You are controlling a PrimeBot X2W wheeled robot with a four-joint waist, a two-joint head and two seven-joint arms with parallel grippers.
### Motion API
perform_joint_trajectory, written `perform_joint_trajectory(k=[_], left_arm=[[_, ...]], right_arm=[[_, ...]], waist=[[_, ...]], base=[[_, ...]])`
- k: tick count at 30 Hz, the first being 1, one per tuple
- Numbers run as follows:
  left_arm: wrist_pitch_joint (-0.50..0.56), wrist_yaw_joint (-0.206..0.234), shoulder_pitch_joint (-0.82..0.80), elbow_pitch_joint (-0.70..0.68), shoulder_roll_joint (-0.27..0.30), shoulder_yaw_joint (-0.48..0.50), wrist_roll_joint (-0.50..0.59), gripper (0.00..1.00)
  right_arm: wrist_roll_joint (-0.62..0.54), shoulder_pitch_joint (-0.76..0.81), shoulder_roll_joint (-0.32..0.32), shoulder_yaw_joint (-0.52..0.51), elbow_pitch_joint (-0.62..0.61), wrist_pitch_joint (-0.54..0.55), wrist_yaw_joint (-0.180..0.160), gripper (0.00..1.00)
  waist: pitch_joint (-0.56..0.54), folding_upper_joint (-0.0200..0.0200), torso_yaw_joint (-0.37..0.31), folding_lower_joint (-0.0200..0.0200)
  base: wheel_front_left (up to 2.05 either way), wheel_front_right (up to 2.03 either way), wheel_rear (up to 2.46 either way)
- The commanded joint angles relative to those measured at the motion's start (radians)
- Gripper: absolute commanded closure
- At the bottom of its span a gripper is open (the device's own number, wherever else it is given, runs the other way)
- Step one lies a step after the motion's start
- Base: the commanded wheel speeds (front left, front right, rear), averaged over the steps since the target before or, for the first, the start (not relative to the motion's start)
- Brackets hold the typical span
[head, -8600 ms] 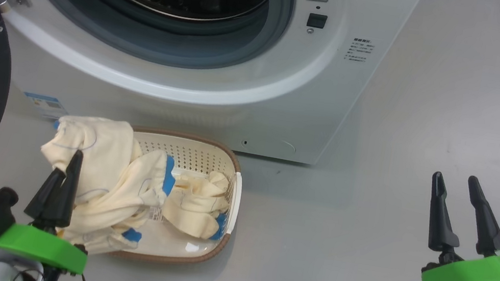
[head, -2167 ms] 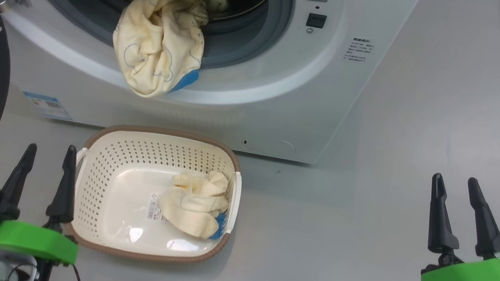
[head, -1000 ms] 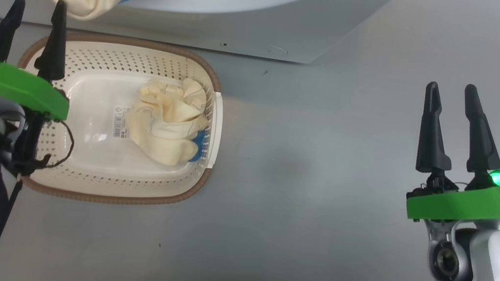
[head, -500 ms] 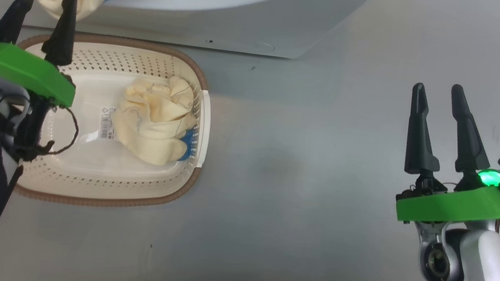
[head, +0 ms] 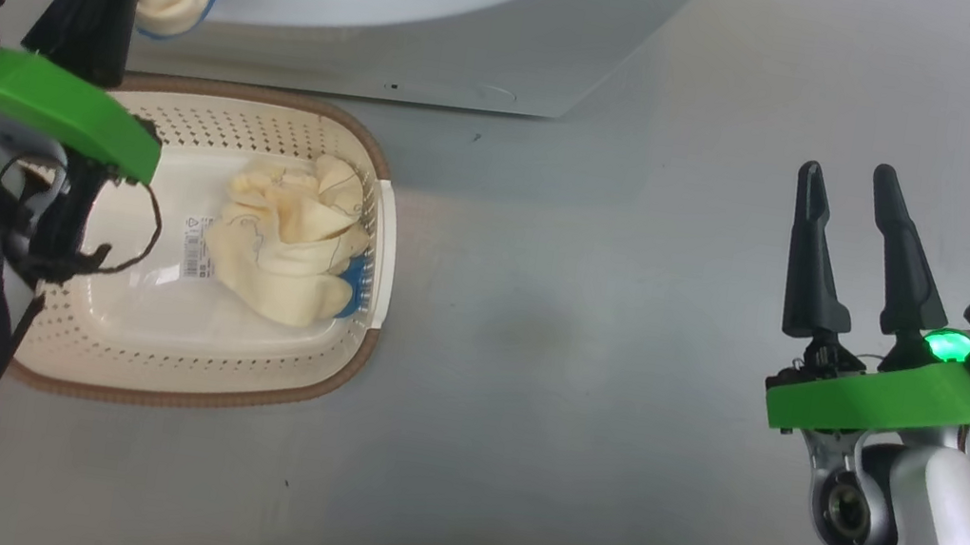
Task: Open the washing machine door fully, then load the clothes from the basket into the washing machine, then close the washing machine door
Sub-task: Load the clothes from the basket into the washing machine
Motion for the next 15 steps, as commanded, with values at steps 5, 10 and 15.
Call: perform_joint_trajectory(k=[5, 10, 15], left_arm=[[-0.006, 0.000, -0.136, -0.029, 0.049, -0.012, 0.001, 1.00], [-0.004, 0.000, -0.259, 0.077, 0.043, -0.091, -0.006, 1.00], [-0.002, 0.000, -0.371, 0.189, 0.040, -0.129, -0.025, 1.00]], right_arm=[[0.004, 0.004, 0.006, 0.023, -0.027, -0.006, 0.002, 0.00], [0.017, 0.000, 0.006, 0.041, -0.026, -0.006, 0.002, 0.00], [0.035, -0.002, 0.006, 0.067, -0.023, -0.006, 0.002, 0.00]], waist=[[0.002, 0.0000, 0.005, 0.0000], [0.006, 0.0000, -0.007, 0.0000], [0.009, 0.0000, -0.035, 0.0000]], base=[[0.00, 0.00, 0.00], [0.00, 0.00, 0.00], [0.00, 0.00, 0.00]])
